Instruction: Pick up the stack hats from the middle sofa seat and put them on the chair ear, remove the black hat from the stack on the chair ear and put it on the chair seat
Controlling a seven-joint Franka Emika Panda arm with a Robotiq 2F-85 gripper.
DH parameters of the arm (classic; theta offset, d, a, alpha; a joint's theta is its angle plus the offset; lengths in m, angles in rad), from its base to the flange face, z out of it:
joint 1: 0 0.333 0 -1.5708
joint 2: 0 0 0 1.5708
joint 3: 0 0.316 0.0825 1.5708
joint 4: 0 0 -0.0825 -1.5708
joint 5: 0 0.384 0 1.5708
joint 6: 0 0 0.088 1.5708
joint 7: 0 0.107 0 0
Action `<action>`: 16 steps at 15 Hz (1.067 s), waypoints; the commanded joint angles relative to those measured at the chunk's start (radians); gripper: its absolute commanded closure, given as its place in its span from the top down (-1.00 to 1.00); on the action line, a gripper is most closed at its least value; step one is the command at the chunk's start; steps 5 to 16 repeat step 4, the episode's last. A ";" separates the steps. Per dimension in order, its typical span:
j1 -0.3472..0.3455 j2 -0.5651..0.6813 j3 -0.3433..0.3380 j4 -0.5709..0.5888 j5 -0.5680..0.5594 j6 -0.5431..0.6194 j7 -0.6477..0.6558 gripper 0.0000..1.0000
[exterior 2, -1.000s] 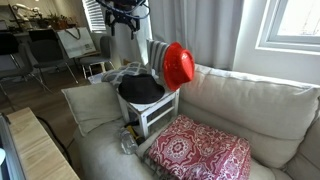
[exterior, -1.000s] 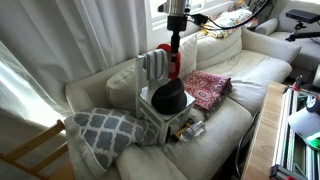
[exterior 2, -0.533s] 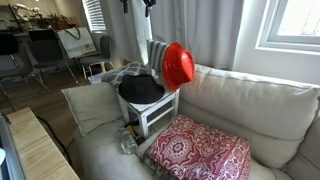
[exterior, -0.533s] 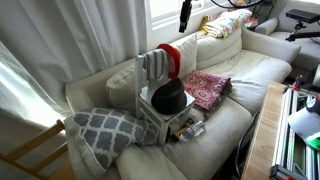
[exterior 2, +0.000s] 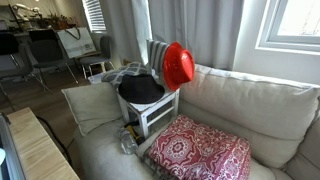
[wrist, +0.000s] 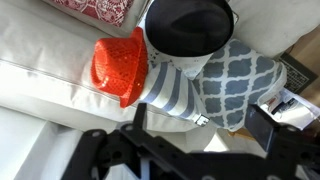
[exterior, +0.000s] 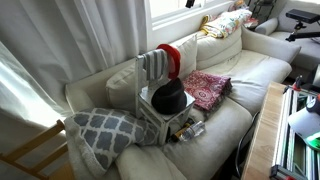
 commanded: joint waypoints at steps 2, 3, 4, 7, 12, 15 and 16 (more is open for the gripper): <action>0.029 -0.002 -0.029 0.002 -0.003 -0.003 0.002 1.00; 0.030 -0.001 -0.028 0.002 -0.003 -0.003 0.002 1.00; 0.031 -0.001 -0.028 0.002 -0.003 -0.003 0.002 1.00; 0.031 -0.001 -0.028 0.002 -0.003 -0.003 0.002 1.00; 0.031 -0.001 -0.028 0.002 -0.003 -0.003 0.002 1.00; 0.031 -0.001 -0.028 0.002 -0.003 -0.003 0.002 1.00; 0.031 -0.001 -0.028 0.002 -0.003 -0.003 0.002 1.00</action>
